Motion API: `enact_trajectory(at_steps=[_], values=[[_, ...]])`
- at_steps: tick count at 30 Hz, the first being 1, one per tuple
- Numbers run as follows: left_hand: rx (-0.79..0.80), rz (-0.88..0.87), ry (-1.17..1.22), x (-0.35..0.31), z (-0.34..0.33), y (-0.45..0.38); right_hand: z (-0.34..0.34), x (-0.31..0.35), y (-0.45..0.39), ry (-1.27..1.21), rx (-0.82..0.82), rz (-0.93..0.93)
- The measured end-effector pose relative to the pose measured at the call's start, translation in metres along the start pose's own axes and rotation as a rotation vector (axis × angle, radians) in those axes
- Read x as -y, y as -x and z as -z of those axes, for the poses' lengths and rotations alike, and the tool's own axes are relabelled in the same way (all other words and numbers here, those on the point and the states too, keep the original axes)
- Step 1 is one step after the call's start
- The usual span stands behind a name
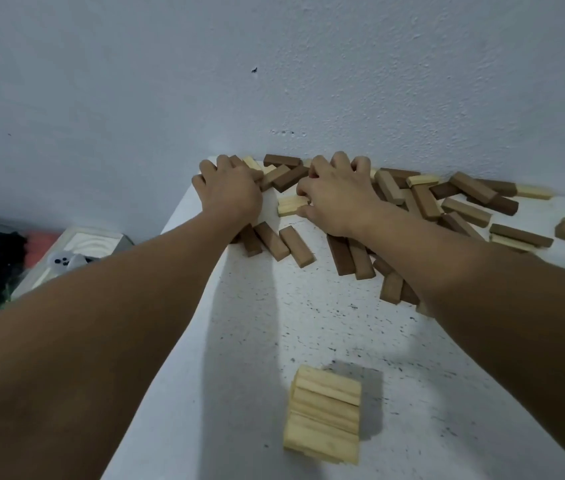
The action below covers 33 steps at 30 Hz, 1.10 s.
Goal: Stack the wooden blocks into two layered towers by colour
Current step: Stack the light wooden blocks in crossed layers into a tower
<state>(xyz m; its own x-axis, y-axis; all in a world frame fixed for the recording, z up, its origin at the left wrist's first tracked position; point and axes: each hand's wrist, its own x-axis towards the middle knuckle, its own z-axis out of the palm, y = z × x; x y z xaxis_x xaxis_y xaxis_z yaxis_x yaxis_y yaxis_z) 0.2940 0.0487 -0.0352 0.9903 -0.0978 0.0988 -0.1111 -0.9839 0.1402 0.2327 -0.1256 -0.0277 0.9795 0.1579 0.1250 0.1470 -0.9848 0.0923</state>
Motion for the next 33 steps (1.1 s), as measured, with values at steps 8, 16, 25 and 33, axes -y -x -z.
enact_trajectory(at_steps=[8,16,25,33], values=[[0.0,-0.015,0.204,0.003,0.008,-0.006,-0.001,0.004,0.004,-0.016,-0.024,0.075],[0.043,-0.006,0.24,0.003,0.011,-0.017,0.006,0.0,0.006,0.041,0.011,0.051],[0.111,0.077,0.241,0.007,0.011,-0.013,0.004,0.004,0.008,-0.045,-0.003,-0.02],[0.205,0.15,0.204,-0.002,0.02,-0.015,0.003,0.013,0.013,-0.095,-0.014,-0.135]])
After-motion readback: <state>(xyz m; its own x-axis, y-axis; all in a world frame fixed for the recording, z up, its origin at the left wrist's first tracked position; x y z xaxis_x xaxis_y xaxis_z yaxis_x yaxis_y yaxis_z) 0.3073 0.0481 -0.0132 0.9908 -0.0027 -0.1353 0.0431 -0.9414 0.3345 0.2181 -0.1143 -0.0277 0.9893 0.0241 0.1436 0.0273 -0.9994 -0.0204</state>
